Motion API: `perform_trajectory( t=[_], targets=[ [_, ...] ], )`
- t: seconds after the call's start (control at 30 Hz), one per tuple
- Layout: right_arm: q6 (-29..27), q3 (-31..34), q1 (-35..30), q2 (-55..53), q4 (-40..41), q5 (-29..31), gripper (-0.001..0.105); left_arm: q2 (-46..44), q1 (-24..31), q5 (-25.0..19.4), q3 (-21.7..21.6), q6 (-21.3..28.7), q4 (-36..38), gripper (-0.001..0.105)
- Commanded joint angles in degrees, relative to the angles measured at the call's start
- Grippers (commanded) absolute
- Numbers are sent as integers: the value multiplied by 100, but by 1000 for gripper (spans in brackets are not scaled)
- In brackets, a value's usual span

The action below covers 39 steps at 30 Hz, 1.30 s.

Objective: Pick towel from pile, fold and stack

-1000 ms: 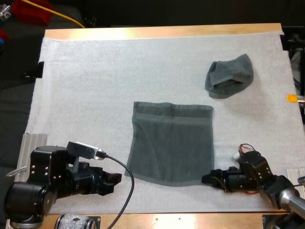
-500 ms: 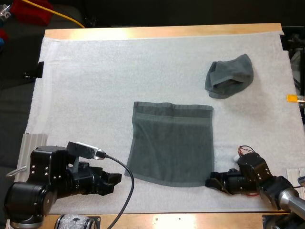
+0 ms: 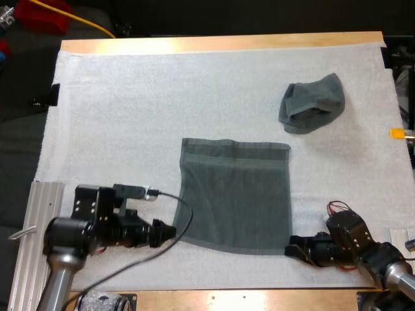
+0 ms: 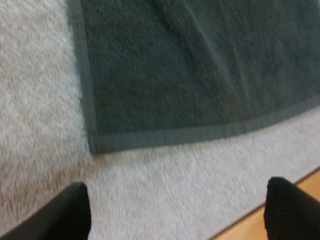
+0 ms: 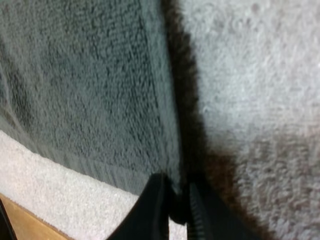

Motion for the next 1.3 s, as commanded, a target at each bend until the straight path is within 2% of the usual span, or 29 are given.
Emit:
perform_trajectory(
  t=[0.0, 0.13, 0.5, 0.7, 0.87, 1.0, 1.03, 1.07, 1.27],
  targets=[
    [-11, 19, 3, -34, 45, 41, 6, 135, -31, 2, -1, -14, -194, 70],
    [4, 19, 3, -34, 45, 41, 6, 1279, -31, 2, -1, 321, -654, 70],
    [4, 19, 3, -34, 45, 127, 6, 2977, -31, 271, -1, 465, -1225, 70],
    [4, 19, 3, -34, 45, 125, 6, 3461, -31, 455, -1, 501, -1357, 70],
    [4, 19, 3, -34, 45, 125, 6, 3651, -31, 915, -1, 501, -1432, 70],
    [4, 19, 3, -34, 45, 125, 6, 3656, -43, 915, -1, 501, -1397, 69],
    [4, 19, 3, -34, 45, 137, 6, 3656, -135, 915, -1, 501, -1335, 69],
    [4, 19, 3, -34, 45, 149, 6, 3656, -545, 884, 81, 501, -1357, 69],
    [22, 19, 3, -34, 45, 149, 6, 3656, -611, 647, 80, 482, -1375, 69]
  ],
)
